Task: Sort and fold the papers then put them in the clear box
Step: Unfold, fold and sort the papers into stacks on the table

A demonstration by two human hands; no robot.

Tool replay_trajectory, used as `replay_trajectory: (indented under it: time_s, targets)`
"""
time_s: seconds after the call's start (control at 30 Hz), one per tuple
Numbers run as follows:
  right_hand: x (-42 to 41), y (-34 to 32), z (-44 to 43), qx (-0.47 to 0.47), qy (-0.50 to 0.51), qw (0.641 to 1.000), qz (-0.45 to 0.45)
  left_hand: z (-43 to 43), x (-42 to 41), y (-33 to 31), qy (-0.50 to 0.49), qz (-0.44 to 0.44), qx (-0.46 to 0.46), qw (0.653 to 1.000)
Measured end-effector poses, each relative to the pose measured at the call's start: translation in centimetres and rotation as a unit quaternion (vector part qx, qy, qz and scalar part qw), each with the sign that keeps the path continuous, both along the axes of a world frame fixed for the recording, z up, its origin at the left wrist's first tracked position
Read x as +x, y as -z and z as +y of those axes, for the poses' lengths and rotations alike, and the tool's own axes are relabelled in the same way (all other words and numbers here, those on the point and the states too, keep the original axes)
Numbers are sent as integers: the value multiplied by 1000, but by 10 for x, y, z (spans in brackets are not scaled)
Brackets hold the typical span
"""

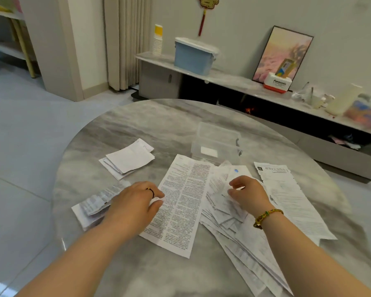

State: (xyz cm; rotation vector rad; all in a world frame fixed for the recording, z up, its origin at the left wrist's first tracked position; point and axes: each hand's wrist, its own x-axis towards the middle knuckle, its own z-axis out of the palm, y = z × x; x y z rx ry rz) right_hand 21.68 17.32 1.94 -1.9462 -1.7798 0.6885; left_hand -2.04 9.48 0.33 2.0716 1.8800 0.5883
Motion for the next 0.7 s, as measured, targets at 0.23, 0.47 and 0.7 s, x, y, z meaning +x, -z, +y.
replay_trajectory:
  time_s: [0.23,0.47,0.7]
  targets:
    - [41,13,-8,-30,91,995,-11,2,40,9,53,34,-51,997]
    - [70,25,-14,-24,102,994,-28,8,57,23,84,123,-120,982]
    - [99,29,1,23,167,982,-91,13,63,25,70,137,-119,981]
